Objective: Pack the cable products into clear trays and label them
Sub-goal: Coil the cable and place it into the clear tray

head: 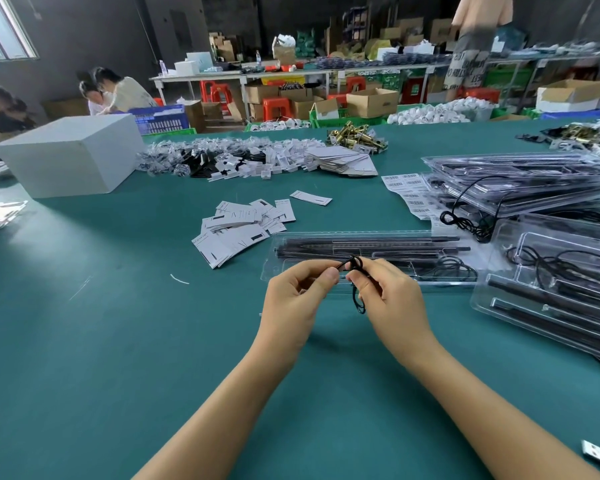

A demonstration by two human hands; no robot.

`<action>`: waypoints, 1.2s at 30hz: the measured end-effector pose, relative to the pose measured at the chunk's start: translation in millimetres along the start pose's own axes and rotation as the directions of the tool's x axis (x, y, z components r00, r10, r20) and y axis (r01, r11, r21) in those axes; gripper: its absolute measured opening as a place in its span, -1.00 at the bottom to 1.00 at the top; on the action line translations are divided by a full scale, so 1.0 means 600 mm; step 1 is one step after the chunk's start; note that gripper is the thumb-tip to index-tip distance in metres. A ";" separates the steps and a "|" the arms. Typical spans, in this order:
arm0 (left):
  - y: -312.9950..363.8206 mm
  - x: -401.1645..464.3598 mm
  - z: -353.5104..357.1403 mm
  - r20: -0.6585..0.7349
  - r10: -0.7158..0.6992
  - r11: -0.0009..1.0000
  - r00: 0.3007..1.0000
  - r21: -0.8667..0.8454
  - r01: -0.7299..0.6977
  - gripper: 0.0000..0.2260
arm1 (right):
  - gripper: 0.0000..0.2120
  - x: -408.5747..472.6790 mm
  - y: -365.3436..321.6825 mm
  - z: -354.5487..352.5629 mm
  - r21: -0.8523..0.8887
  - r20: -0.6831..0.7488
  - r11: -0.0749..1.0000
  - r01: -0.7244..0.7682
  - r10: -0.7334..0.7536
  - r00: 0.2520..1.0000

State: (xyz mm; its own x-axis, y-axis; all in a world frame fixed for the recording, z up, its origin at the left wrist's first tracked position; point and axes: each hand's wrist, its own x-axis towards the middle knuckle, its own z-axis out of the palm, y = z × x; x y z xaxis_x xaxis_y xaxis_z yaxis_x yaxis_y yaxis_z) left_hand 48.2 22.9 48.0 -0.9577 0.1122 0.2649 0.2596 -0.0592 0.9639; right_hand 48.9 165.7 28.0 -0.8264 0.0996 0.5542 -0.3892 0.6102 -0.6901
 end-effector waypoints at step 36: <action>-0.044 0.002 0.053 -0.158 0.342 0.848 0.926 0.476 -0.233 -0.86 | -0.74 0.010 0.005 0.008 0.805 0.474 0.219 -0.551 0.321 0.820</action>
State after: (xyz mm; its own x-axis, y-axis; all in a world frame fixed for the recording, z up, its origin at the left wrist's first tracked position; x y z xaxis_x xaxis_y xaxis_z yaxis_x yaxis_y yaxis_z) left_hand 44.3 56.2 24.0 -0.8177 -0.0727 0.5711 0.5018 0.3961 0.7689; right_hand 40.8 164.7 27.0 -0.9954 -0.0947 0.0125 0.0423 -0.5542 -0.8313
